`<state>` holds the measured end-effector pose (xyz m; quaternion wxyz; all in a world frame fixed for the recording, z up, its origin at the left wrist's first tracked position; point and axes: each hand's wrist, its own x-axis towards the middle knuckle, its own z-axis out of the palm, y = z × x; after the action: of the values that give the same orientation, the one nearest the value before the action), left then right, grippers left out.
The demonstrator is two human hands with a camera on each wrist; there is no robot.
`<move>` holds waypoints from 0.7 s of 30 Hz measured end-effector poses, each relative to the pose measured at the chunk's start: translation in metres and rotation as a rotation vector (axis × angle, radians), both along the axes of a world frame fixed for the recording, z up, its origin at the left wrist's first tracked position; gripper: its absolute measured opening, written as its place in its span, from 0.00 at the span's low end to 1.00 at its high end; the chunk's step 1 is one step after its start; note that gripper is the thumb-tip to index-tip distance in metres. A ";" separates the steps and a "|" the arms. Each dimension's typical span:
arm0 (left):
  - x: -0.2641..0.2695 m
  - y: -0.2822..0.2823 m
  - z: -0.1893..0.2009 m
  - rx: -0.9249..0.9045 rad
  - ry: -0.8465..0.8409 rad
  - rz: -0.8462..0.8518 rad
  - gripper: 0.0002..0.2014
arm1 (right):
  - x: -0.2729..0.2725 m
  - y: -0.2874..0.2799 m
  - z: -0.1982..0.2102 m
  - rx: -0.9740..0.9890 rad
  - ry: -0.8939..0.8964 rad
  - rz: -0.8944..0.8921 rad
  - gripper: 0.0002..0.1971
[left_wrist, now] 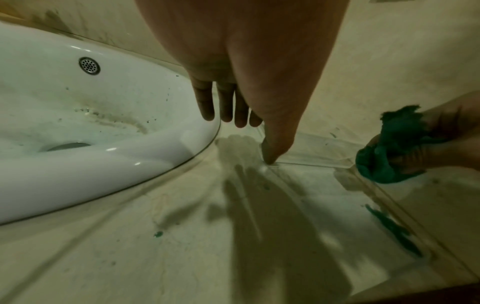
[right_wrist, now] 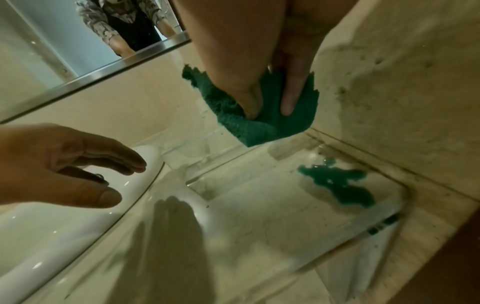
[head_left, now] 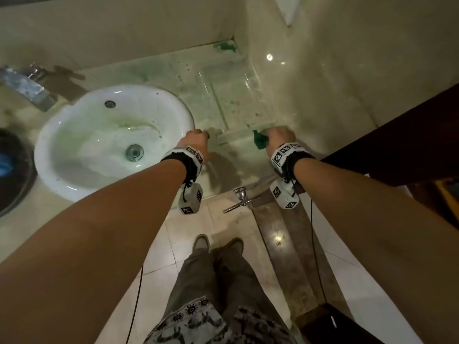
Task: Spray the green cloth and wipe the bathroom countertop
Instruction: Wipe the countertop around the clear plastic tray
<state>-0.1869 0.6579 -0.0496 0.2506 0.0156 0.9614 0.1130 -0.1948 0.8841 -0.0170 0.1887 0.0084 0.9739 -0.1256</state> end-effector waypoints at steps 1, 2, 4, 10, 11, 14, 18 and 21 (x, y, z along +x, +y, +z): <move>0.000 0.000 -0.006 -0.011 0.007 -0.006 0.34 | -0.004 0.000 -0.003 0.008 0.017 0.017 0.15; 0.001 0.000 -0.010 -0.021 0.015 -0.019 0.35 | -0.007 0.001 -0.003 0.012 0.044 0.029 0.15; 0.002 -0.002 -0.022 -0.032 0.023 -0.053 0.42 | -0.015 0.004 -0.010 -0.014 0.065 0.017 0.15; 0.009 -0.006 -0.052 -0.079 0.024 -0.160 0.63 | -0.025 0.009 -0.021 -0.060 -0.038 -0.011 0.15; 0.010 -0.006 -0.056 -0.099 0.013 -0.186 0.66 | -0.026 0.008 -0.023 -0.037 -0.048 0.008 0.16; 0.015 -0.009 -0.061 -0.167 -0.005 -0.254 0.70 | -0.030 0.005 -0.027 0.067 -0.099 0.076 0.16; 0.016 -0.009 -0.061 -0.223 -0.007 -0.292 0.71 | -0.034 0.005 -0.031 0.239 -0.167 0.192 0.16; 0.016 -0.009 -0.060 -0.233 -0.010 -0.292 0.71 | -0.038 0.002 -0.034 0.308 -0.163 0.236 0.16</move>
<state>-0.1707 0.6491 -0.1093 0.2694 0.1254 0.9541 -0.0365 -0.2331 0.8865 -0.0509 0.2767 -0.0668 0.9574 0.0491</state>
